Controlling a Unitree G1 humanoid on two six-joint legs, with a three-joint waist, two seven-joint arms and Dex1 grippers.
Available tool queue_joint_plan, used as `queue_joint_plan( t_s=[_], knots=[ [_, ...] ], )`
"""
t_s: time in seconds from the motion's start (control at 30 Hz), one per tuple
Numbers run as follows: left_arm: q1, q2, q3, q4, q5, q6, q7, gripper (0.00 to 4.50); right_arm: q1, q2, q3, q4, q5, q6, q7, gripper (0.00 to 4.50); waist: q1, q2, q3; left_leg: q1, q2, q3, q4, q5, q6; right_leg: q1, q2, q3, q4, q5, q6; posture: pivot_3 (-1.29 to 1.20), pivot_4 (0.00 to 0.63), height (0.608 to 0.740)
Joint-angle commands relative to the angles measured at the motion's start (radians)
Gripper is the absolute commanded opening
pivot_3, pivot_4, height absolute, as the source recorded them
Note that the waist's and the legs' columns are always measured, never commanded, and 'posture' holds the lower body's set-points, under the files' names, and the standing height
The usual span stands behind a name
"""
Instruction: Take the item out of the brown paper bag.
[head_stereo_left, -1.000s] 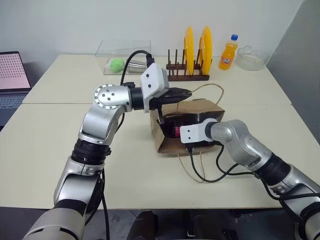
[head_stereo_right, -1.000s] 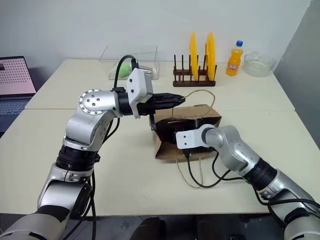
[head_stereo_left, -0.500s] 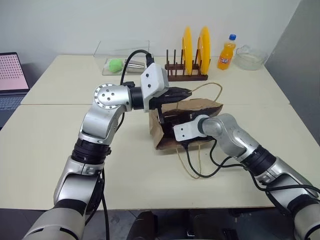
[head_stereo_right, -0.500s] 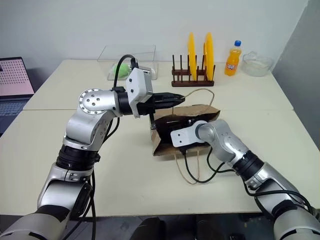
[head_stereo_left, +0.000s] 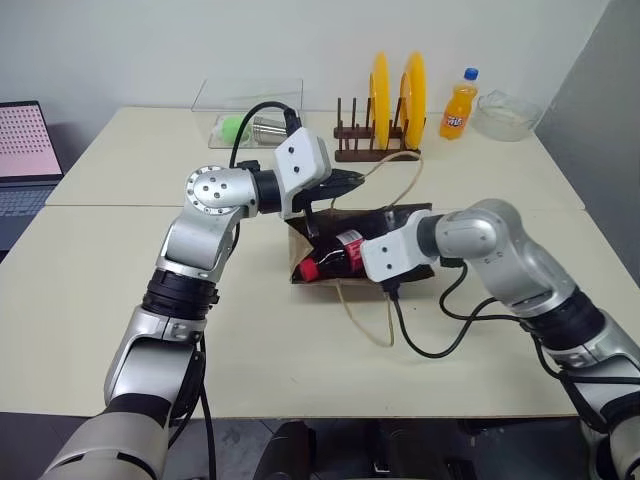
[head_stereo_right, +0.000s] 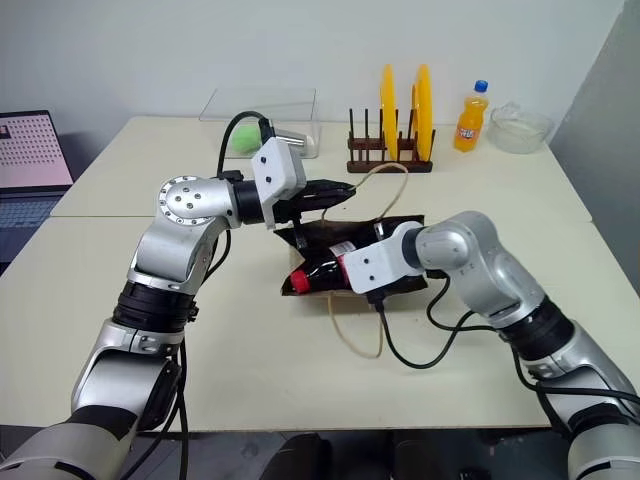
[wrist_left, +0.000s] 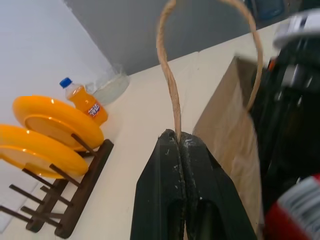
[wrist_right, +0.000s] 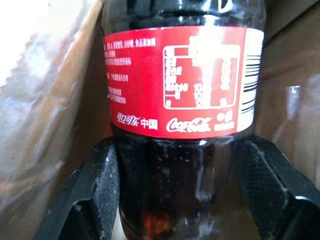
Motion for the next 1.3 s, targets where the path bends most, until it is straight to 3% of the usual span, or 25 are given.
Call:
queue_joint_plan(
  t_s=[0.03,0.17,0.4,0.6,0.73,0.87,1.03,1.3],
  knots=[
    [-0.038,0.0,0.005,0.008,0.017,-0.023,0.02,0.0,0.025,-0.009,-0.113,-0.072,0.139,-0.113,-0.011,2.94,0.0,0.0,0.0,0.0,0.0,0.0,0.0,0.0,0.0,0.0,0.0,0.0,0.0,0.0,0.0,0.0,0.15,0.74],
    [-0.043,-0.003,0.006,0.026,0.029,-0.031,0.029,0.0,0.074,0.015,-0.209,-0.089,0.265,-0.204,-0.062,2.94,-0.001,0.0,0.0,0.0,0.0,0.001,0.0,0.0,0.0,0.0,0.0,0.001,0.0,0.0,0.0,0.0,0.15,0.74],
    [-0.047,-0.002,0.01,0.041,0.043,-0.035,0.035,0.0,0.145,0.046,-0.348,-0.146,0.352,-0.244,-0.173,2.94,0.002,0.0,0.0,0.0,0.0,0.001,0.0,0.0,0.0,0.0,0.0,0.001,0.001,0.0,0.0,0.0,0.15,0.74],
    [-0.045,-0.007,0.006,0.042,0.049,-0.031,0.042,0.0,0.122,0.044,-0.567,-0.067,0.309,-0.261,-0.406,2.94,0.004,0.0,0.0,0.0,0.0,0.001,0.0,0.0,0.0,0.0,0.0,0.001,0.001,0.0,0.0,0.0,0.15,0.74],
    [-0.043,-0.008,0.004,0.036,0.048,-0.026,0.047,0.0,0.158,-0.055,-0.644,0.087,0.211,-0.231,-0.494,2.94,0.004,0.0,0.0,0.0,0.0,0.002,0.0,0.0,0.0,0.0,0.0,0.001,0.001,0.0,0.0,0.0,0.15,0.74],
    [-0.048,-0.009,0.004,0.042,0.05,-0.026,0.049,0.0,0.193,-0.189,-0.59,0.252,0.112,-0.197,-0.47,2.94,0.004,0.0,0.0,0.0,0.0,0.004,0.0,0.0,0.0,0.001,-0.001,0.002,0.0,0.0,0.0,0.0,0.15,0.74],
    [-0.05,-0.015,0.005,0.041,0.051,-0.026,0.054,0.0,0.18,-0.288,-0.431,0.397,-0.001,-0.169,-0.355,2.94,-0.006,0.0,0.0,0.001,0.001,0.01,-0.001,0.0,0.001,-0.002,-0.001,0.005,0.004,0.0,0.0,0.0,0.15,0.74],
    [-0.051,-0.021,0.007,0.041,0.052,-0.03,0.049,0.0,0.124,-0.261,-0.247,0.558,-0.031,-0.165,-0.168,2.94,-0.018,0.0,0.0,0.002,0.001,0.012,0.0,0.0,0.001,-0.005,-0.001,0.006,0.011,0.0,0.0,0.0,0.15,0.74]
  ],
)
